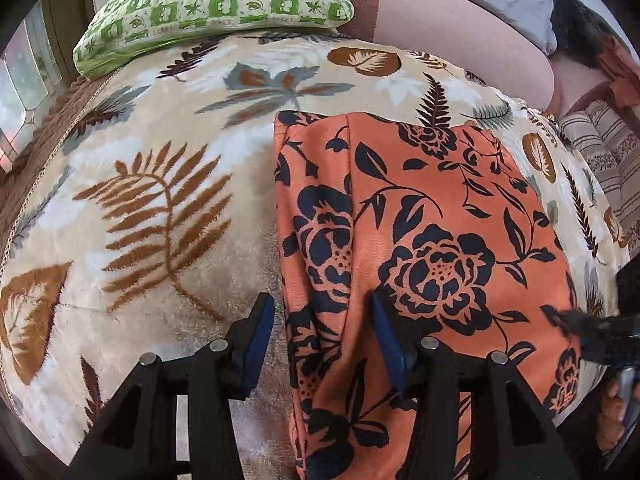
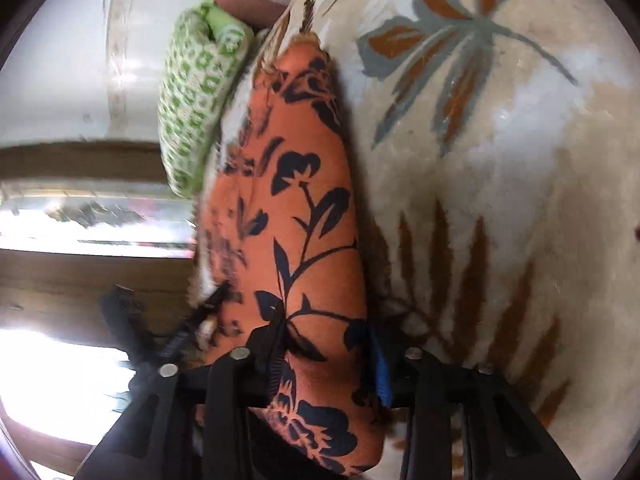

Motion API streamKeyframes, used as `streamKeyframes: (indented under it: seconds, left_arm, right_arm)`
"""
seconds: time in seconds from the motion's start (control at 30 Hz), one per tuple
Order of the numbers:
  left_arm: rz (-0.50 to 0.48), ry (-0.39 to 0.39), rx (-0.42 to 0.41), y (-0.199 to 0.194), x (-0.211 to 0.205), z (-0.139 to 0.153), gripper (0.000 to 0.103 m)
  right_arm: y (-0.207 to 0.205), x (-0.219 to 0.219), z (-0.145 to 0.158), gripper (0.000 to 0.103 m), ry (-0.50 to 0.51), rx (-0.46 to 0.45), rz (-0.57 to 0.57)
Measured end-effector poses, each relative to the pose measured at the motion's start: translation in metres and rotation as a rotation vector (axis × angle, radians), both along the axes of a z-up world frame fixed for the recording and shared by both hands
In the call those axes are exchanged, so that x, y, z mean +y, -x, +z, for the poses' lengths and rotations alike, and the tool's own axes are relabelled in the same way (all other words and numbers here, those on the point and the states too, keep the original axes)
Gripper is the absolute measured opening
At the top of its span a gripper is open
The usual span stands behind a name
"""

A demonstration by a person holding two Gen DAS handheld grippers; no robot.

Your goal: Fold small clothes

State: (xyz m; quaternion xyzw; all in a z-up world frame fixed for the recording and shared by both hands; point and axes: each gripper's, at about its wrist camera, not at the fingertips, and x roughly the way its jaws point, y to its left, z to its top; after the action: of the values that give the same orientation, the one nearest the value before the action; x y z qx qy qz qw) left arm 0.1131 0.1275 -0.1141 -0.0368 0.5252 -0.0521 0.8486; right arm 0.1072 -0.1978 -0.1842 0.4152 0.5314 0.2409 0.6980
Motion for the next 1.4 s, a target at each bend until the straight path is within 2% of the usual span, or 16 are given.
streamKeyframes:
  seconds: [0.07,0.2,0.3,0.33,0.4,0.43,0.53,0.6,0.7,0.83,0.93,1.03,1.13,1.17,1.33,1.4]
  left_arm:
    - [0.006,0.002,-0.001,-0.001,0.0,-0.001,0.055]
    - [0.011,0.008,-0.003,0.0,0.0,-0.001,0.055]
    - [0.013,0.012,-0.002,0.0,0.001,-0.001,0.056]
    - [0.014,0.013,-0.001,0.0,0.002,-0.001,0.056]
    - [0.012,0.008,-0.003,0.001,0.002,-0.001,0.056]
    - [0.009,0.01,-0.004,0.001,0.003,-0.002,0.056]
    - [0.011,0.025,-0.002,0.0,0.005,-0.004,0.062]
    - [0.018,0.033,0.0,0.0,0.007,-0.004,0.062]
    - [0.017,0.036,-0.001,0.0,0.008,-0.004,0.062]
    - [0.018,0.035,-0.003,0.0,0.007,-0.004,0.062]
    - [0.023,0.042,-0.001,0.0,0.009,-0.005,0.062]
    - [0.025,0.044,-0.003,0.001,0.01,-0.005,0.062]
    - [0.028,0.053,0.001,0.0,0.01,-0.006,0.063]
    - [0.029,0.047,0.001,0.0,0.01,-0.005,0.063]
    - [0.035,0.046,0.0,0.0,0.012,-0.006,0.067]
    - [0.034,0.043,-0.001,0.0,0.011,-0.006,0.067]
  right_arm:
    - [0.004,-0.003,0.016,0.076,0.012,-0.053,0.004]
    - [-0.003,-0.007,0.028,0.078,-0.013,-0.082,-0.026]
    - [-0.025,-0.004,0.008,0.078,-0.066,-0.006,-0.041]
    - [-0.033,0.002,0.0,0.077,-0.08,0.022,-0.032]
    - [-0.038,0.015,0.006,0.045,-0.004,-0.005,0.015]
    - [-0.034,0.017,0.013,0.034,0.025,-0.038,0.028]
    - [-0.034,0.019,0.009,0.034,0.15,-0.039,0.043]
    - [-0.036,0.015,-0.001,0.038,0.106,0.003,0.037]
    - [-0.032,0.011,0.014,0.07,0.128,-0.026,0.029]
    - [-0.025,0.003,0.056,0.071,0.229,-0.165,-0.025]
    - [-0.037,0.012,0.079,0.072,0.168,-0.241,-0.002]
    - [-0.058,0.032,0.079,0.074,0.043,-0.241,0.07]
    - [-0.077,0.038,0.038,0.078,0.121,-0.117,0.083]
    - [-0.077,0.034,0.031,0.078,0.091,-0.097,0.064]
    - [-0.055,0.036,0.071,0.081,0.079,-0.207,0.083]
    - [-0.056,0.042,0.06,0.089,0.129,-0.192,0.098]
